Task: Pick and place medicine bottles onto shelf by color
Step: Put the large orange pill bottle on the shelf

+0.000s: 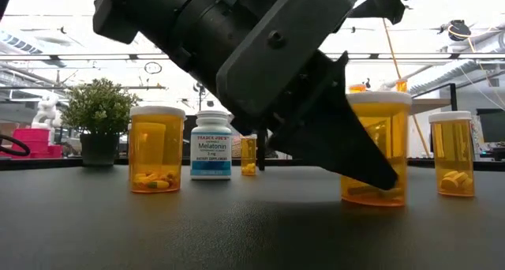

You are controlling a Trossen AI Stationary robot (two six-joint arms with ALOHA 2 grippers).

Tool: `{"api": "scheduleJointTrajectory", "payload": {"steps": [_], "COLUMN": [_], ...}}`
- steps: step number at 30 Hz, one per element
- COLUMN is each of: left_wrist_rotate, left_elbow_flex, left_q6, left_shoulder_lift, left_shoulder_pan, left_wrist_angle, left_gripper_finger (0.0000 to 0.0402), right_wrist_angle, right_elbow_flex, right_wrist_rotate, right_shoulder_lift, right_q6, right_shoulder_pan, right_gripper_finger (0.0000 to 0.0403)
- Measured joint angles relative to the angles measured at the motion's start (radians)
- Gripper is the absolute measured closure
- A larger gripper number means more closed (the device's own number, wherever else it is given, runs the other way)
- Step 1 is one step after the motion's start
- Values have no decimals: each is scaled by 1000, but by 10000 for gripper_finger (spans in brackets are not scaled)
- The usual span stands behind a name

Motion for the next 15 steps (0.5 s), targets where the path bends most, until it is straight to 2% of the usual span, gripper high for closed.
{"api": "scheduleJointTrajectory", "payload": {"steps": [7, 15], "left_wrist_rotate": [2, 2], "left_elbow_flex": [-1, 0], "left_q6": [44, 72], "left_shoulder_lift": [-83, -242], "left_shoulder_pan": [14, 63], "left_wrist_angle": [-135, -305], "left_gripper_finger": [212, 211], "right_wrist_angle": [0, 35], "right_elbow_flex": [0, 0], "right_wrist_rotate": [-3, -4], "right_shoulder_lift": [13, 104], "right_q6": [0, -88], "right_shoulder_pan": [2, 44], "right_gripper_finger": [158, 158]}}
